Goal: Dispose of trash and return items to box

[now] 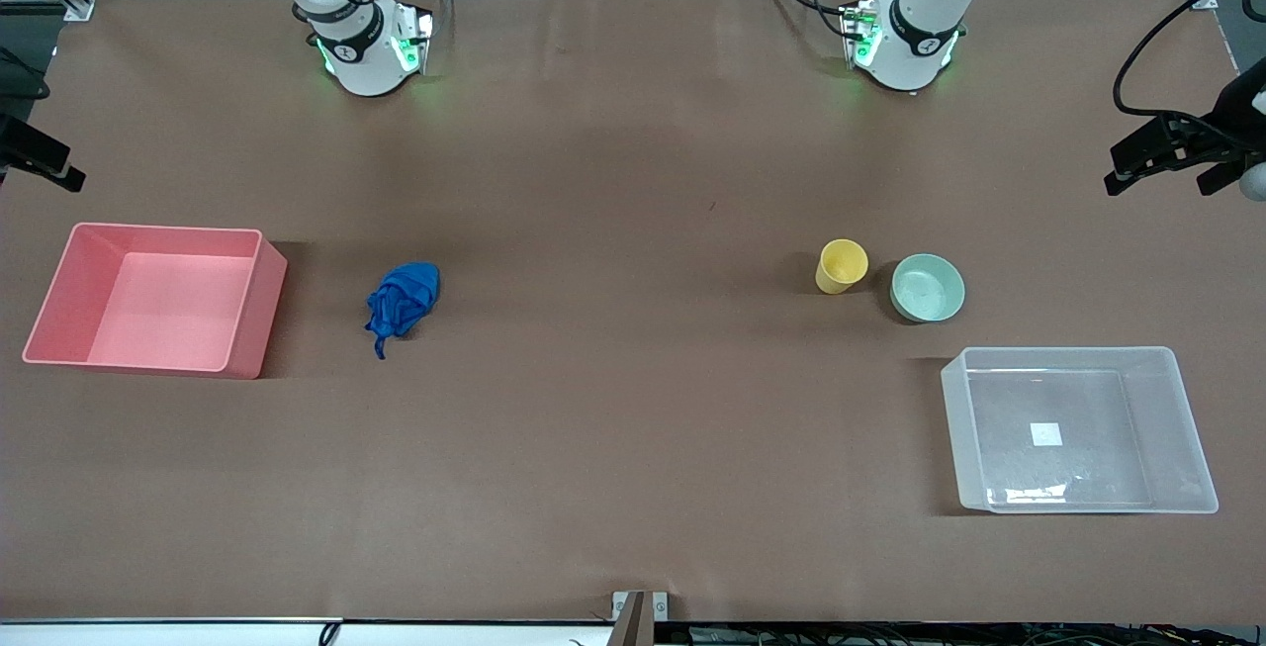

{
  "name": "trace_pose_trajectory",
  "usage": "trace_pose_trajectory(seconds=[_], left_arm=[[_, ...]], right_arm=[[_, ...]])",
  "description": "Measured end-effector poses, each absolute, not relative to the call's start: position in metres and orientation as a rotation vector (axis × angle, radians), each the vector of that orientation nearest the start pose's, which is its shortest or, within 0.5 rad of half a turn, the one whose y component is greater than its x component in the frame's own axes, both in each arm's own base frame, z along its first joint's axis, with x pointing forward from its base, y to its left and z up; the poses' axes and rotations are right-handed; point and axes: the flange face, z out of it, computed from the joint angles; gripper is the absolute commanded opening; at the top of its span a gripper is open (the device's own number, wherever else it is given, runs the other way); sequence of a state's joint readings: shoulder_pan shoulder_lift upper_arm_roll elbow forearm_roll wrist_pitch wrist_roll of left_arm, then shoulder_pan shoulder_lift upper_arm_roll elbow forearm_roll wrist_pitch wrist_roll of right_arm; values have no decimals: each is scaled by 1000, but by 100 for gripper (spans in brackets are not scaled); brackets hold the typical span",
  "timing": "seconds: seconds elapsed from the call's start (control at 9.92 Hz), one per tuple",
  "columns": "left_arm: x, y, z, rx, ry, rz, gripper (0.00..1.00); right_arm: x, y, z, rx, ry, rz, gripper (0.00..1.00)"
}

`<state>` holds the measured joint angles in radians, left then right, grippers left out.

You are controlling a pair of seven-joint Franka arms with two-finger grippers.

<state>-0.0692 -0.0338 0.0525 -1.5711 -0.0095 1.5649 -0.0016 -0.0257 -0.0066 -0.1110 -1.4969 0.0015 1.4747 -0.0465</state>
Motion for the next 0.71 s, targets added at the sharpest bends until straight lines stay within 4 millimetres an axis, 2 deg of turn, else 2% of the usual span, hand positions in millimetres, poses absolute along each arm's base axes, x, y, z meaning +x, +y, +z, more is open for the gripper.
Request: trace_pose_trajectory(seconds=[0.5, 0.71], left_arm=[[544, -9, 643, -3153, 23, -44, 100], [548, -9, 634, -3152, 23, -40, 100]], right_arm=[[537, -76, 654, -3134, 146, 27, 100], [537, -76, 654, -3134, 146, 28, 100]])
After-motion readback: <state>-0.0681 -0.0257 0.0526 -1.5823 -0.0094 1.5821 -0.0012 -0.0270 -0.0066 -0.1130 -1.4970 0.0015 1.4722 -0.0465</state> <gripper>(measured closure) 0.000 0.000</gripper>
